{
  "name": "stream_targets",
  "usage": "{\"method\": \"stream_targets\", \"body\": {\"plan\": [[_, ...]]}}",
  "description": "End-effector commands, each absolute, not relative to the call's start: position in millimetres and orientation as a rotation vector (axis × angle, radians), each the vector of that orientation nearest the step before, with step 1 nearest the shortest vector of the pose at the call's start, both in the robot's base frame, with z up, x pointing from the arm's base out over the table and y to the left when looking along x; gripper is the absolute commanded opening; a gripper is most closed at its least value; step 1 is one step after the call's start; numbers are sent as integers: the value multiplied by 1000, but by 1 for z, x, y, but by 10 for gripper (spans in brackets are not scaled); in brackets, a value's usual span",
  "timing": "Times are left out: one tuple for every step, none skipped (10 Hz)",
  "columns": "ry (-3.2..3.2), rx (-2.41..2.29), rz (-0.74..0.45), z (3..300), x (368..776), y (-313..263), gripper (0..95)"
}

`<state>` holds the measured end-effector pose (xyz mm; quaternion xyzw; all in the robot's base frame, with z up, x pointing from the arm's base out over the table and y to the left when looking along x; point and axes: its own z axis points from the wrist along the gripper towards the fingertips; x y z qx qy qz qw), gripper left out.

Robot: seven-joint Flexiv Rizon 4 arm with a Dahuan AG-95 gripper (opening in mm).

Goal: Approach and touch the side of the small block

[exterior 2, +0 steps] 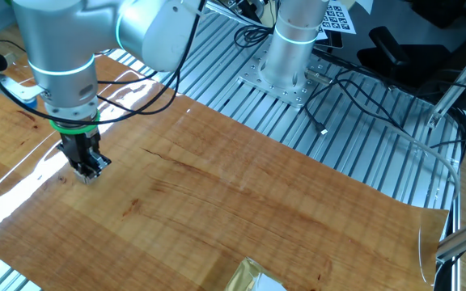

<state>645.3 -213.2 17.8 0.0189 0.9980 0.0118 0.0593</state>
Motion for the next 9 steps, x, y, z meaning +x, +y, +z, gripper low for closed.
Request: {"method": "stream_targets", "body": {"plan": [[3019,56,40,16,646,-215,0],[3017,98,72,17,646,-213,0],[3017,115,77,18,646,-210,0],[3017,131,76,20,646,-206,0],[3018,140,81,22,646,-203,0],[3023,120,89,27,644,-198,0],[3036,136,130,34,642,-189,0],[3058,166,137,45,638,-179,0],[3083,175,138,53,634,-171,0]]}}
